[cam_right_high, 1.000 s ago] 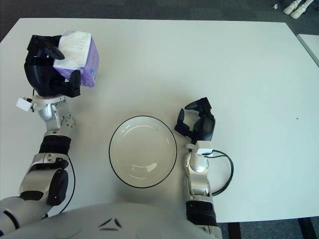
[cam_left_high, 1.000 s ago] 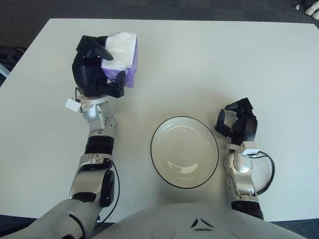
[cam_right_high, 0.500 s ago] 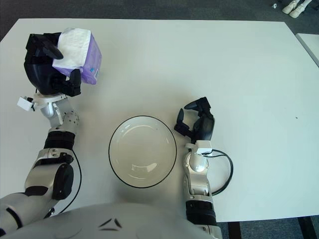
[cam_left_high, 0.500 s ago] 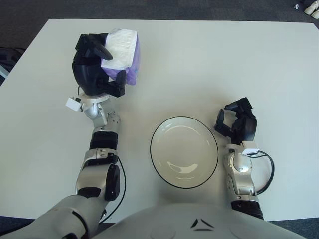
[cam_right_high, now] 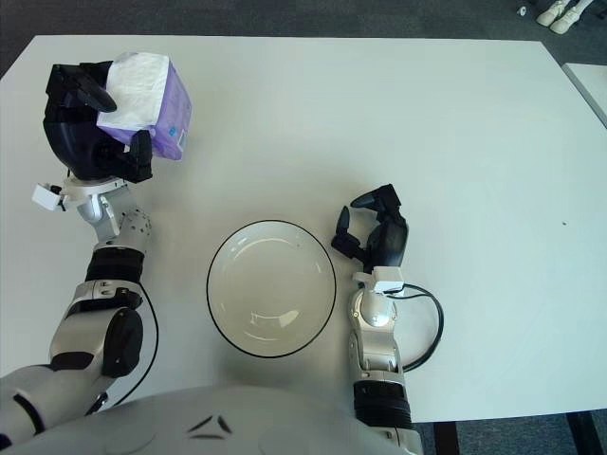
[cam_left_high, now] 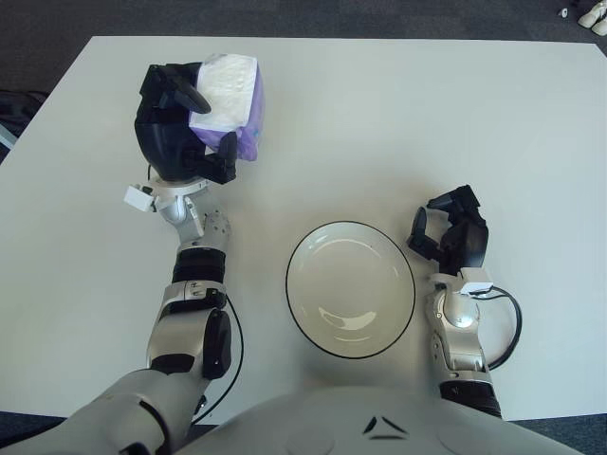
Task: Put the tissue paper into the plate.
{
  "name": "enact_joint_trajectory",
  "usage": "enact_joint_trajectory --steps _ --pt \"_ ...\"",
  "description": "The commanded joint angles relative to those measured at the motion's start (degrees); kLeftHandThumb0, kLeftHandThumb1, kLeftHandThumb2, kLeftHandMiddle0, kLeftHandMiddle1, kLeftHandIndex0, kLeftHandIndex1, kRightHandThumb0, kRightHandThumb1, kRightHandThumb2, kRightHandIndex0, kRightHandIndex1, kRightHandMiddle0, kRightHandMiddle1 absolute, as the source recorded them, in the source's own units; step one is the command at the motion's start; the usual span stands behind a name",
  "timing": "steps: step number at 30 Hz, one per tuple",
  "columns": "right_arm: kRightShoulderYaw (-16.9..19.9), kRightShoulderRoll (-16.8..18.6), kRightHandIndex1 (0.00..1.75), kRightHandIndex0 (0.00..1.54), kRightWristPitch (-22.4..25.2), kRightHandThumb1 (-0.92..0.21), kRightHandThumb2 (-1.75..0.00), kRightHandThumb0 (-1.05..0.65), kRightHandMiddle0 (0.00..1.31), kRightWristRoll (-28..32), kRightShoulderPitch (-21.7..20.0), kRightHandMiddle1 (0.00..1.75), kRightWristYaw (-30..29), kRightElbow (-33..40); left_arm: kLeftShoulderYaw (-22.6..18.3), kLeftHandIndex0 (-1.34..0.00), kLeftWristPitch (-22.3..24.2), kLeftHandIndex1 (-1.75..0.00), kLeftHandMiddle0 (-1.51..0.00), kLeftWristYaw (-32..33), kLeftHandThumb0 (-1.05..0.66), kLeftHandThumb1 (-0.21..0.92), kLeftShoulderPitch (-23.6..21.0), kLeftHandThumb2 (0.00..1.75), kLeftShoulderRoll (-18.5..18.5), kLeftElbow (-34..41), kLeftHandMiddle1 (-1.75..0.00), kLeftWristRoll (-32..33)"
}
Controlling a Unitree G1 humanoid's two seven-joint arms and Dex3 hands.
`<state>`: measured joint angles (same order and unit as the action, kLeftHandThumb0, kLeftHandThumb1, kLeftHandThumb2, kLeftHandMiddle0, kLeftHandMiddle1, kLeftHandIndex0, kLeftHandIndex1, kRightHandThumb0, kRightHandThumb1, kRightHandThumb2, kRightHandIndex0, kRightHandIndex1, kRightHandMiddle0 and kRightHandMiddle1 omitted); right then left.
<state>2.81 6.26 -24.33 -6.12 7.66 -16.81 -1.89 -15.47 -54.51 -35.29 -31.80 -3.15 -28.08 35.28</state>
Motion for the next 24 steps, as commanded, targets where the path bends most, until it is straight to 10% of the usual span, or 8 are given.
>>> enact_joint_trajectory --steps 1,24 --pt "0.38 0.42 1.75 1.07 4.1 -0.35 -1.29 -0.47 0.59 -0.17 2.56 1.75 -0.12 -4.75 -0.71 -0.68 -0.28 -1.75 -0.87 -0.86 0.0 -0.06 -0.89 1.75 0.07 -0.34 -1.75 0.33" --pt "0.24 0.56 1.75 1.07 4.01 -0.35 -1.29 -0.47 0.59 -0.35 2.49 1.75 -0.3 -4.93 -1.68 -0.68 0.0 -1.75 -0.87 -1.89 0.0 -0.06 -1.17 1.75 0.35 -0.59 -1.75 0.46"
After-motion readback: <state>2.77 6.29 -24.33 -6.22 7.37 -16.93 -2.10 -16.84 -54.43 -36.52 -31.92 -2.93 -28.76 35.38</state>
